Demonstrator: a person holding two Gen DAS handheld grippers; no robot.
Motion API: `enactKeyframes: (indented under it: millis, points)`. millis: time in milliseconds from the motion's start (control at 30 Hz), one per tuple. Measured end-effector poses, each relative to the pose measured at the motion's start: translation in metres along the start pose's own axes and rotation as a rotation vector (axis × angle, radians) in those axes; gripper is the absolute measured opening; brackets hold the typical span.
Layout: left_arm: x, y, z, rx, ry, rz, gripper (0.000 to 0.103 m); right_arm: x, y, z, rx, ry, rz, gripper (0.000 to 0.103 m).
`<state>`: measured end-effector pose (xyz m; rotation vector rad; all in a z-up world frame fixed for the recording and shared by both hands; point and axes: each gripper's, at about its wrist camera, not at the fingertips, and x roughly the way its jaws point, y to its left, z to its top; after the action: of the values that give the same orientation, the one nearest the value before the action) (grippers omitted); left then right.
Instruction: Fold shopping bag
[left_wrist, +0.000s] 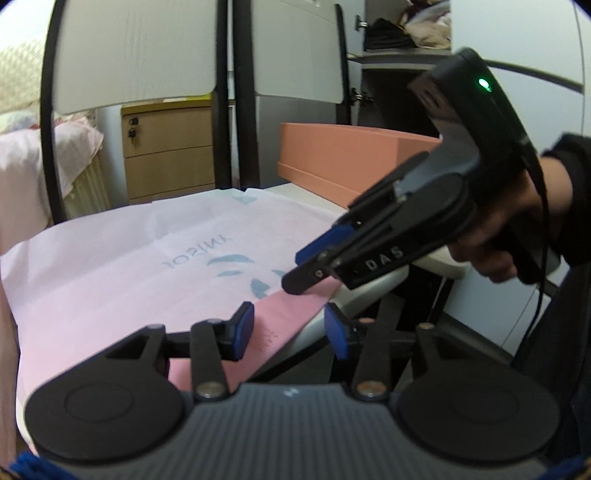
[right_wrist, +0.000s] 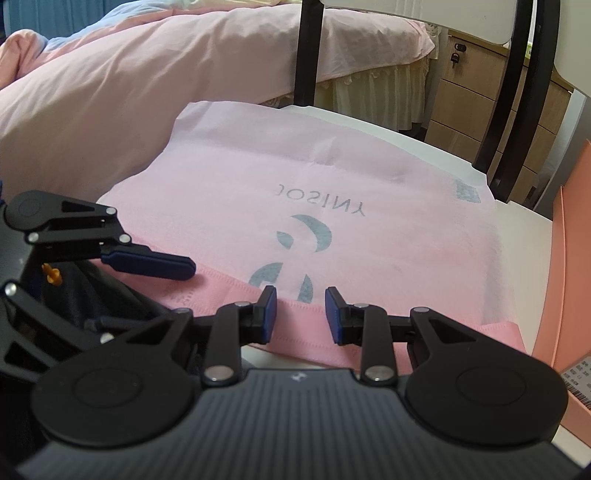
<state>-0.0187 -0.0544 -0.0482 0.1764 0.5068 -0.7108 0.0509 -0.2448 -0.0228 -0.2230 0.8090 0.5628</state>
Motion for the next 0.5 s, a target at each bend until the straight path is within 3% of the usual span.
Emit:
enactKeyframes:
  millis: [333, 500]
  points:
    - [0.005, -0.0035, -0.002, 0.046, 0.003, -0.007, 0.046, 0.0007, -0.0013, 0.0017, 0.016, 0.018, 0.02, 0.032]
    - [0.0096, -0.008, -0.0023, 0.111, 0.009, 0.034, 0.046, -0.0017, -0.0002, 0.0006, 0.016, 0.025, 0.033, 0.032]
